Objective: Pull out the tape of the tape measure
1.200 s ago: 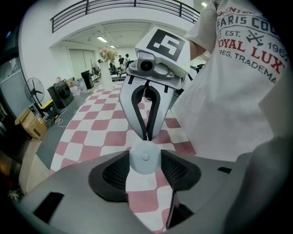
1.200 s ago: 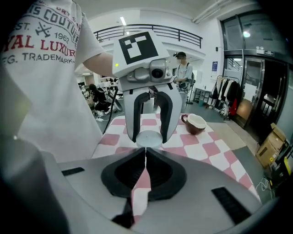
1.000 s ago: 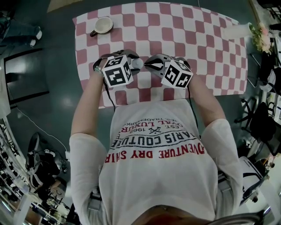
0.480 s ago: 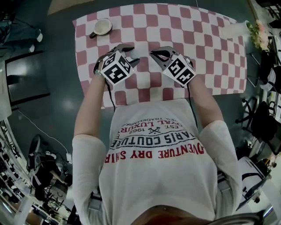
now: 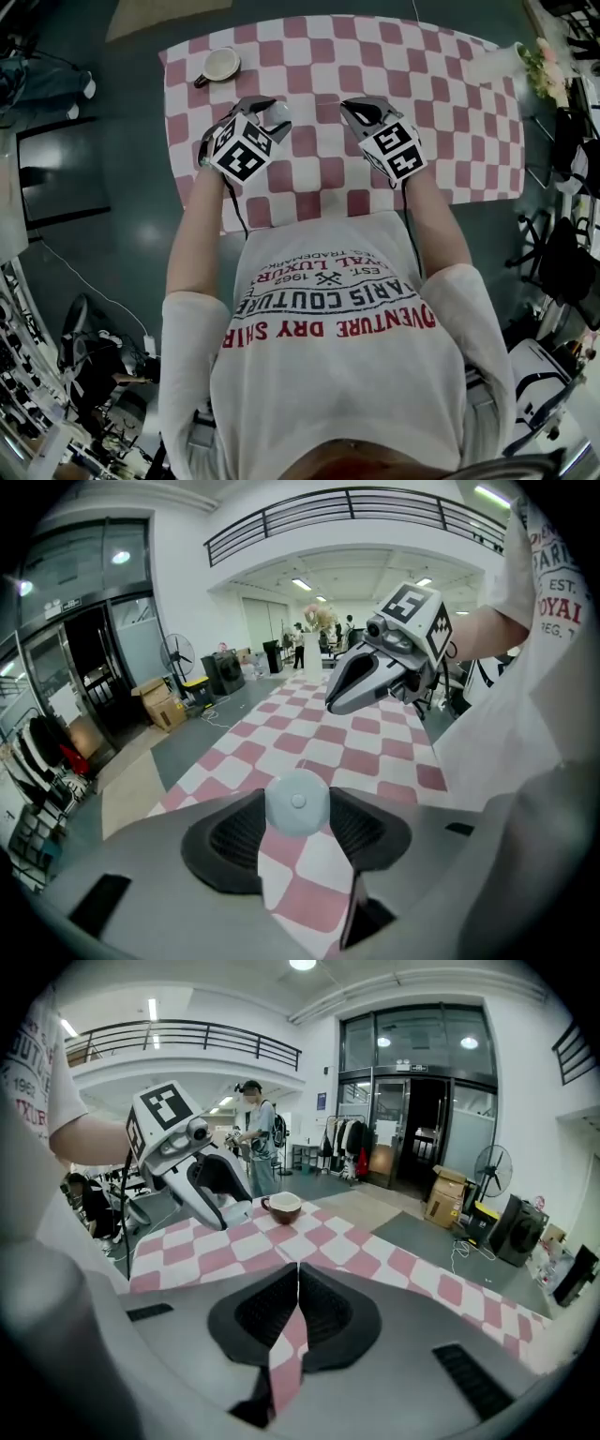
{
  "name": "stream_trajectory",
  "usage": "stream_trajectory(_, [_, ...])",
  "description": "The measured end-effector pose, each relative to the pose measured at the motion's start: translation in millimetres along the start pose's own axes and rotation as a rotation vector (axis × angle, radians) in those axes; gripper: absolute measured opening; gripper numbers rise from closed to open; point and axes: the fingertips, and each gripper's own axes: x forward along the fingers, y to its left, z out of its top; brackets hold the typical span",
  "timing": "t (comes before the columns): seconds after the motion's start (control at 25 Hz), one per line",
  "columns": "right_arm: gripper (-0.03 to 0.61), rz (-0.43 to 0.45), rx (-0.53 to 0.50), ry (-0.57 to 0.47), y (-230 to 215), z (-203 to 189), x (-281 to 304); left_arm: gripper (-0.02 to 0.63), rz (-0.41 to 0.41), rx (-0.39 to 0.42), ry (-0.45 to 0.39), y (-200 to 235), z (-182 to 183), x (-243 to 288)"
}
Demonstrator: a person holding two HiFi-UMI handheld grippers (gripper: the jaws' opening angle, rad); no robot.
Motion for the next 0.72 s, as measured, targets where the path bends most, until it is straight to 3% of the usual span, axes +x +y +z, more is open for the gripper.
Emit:
stream_trajectory(0.16, [0.032,-0.043,0.042,-0.008,-0.9,2.6,-4.2,0.23,0.018,-0.032,-0.018,0.4,0.5,-2.4])
stream_trajectory(0.32, [0.032,-0.146,0.081,-0.013,-26.5,-6.1,-12.2,0.23,0.071,-0.066,0.004,16.0,-14.8,-8.1])
stream_trajectory(0.44, [0.032,-0.146,0.074,-0.014,-28.6,-7.4,-16.4,0.23,0.079,-0.096,-0.019,23.2,-18.4,-15.9])
stream_trajectory(0.6, [0.032,-0.158,0.064,-0.005,-25.6,-8.8,-12.8,0.23,0.118,-0.048,0.003,25.0,-17.8,-17.7])
stream_trajectory(0.72, [0.032,-0.188,0.086,0.001,-28.7,-9.4,-13.1,0.23,0.115,-0.066,-0.011,26.6,-17.8,-18.9])
